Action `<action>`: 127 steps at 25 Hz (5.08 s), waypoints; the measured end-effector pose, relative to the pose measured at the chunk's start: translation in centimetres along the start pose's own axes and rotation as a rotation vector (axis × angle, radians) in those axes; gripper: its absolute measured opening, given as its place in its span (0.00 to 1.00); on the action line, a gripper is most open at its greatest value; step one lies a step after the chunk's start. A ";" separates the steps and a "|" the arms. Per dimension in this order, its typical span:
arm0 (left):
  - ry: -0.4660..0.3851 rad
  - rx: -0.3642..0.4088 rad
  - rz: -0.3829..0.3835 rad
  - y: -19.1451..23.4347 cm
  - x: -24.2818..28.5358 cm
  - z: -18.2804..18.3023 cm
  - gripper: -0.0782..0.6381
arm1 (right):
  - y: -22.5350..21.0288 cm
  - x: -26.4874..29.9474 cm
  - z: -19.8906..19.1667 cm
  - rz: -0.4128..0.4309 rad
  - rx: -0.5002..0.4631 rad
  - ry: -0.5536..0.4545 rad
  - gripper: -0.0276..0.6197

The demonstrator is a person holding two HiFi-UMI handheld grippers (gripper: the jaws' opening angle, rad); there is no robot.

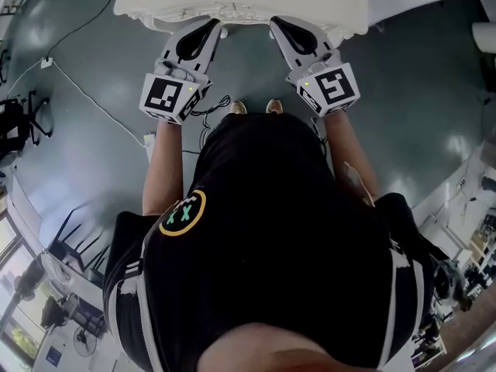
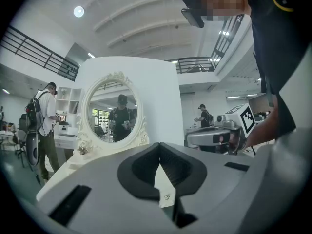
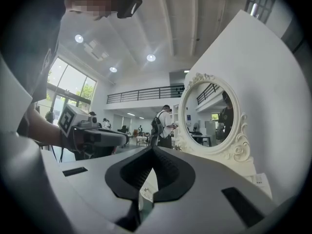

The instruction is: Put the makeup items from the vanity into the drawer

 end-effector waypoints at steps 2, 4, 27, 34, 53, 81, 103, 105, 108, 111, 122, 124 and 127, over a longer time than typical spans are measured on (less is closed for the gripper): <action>0.001 0.000 0.000 0.0 0.0 -0.1 0.14 | 0.1 0.1 -0.1 0.005 -0.005 0.002 0.07; 0.002 -0.002 0.001 0.1 0.0 0.0 0.14 | 0.1 0.2 0.0 0.006 0.000 0.002 0.08; 0.001 -0.009 0.000 0.5 0.2 0.3 0.14 | 0.8 0.7 0.9 0.094 0.089 -0.035 0.89; 0.007 -0.010 0.001 0.5 0.4 -0.1 0.14 | 1.0 0.8 0.1 0.091 0.057 -0.020 0.97; 0.041 -0.010 0.065 -2.2 3.4 -0.4 0.14 | -3.2 -1.3 -2.0 0.139 0.073 -0.008 0.97; 0.006 -0.078 -0.113 21.6 10.9 -4.3 0.14 | -8.3 20.8 -4.4 0.026 0.036 0.125 0.97; 0.068 -0.103 -0.070 24.0 14.1 -5.7 0.14 | -12.9 27.1 -16.6 0.043 0.042 0.293 0.97; 0.070 -0.103 -0.071 24.1 14.2 -5.7 0.14 | -12.9 27.7 -19.3 0.059 0.029 0.349 0.97; 0.074 -0.102 -0.072 24.2 14.4 -5.9 0.14 | -13.1 28.6 -23.3 0.072 0.004 0.430 0.97; 0.080 -0.103 -0.071 24.4 14.5 -6.0 0.14 | -13.6 29.1 -26.5 0.075 -0.013 0.501 0.97; 0.088 -0.111 -0.057 24.7 14.8 -6.5 0.14 | -13.5 28.7 -30.3 0.135 -0.100 0.654 0.90; 0.087 -0.110 -0.062 24.8 15.1 -6.6 0.14 | -13.5 28.9 -30.4 0.134 -0.129 0.661 0.82; 0.082 -0.106 -0.068 24.6 15.8 -6.2 0.14 | -13.5 28.6 -30.2 0.169 -0.151 0.667 0.75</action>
Point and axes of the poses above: the fingertips, and each gripper's own axes: x forward along the fingers, y to its left, z out of its top, the point moved 2 cm from there along -x, backward along the fingers, and after that the axes turned 7 degrees about -z, right-handed, at the moved point
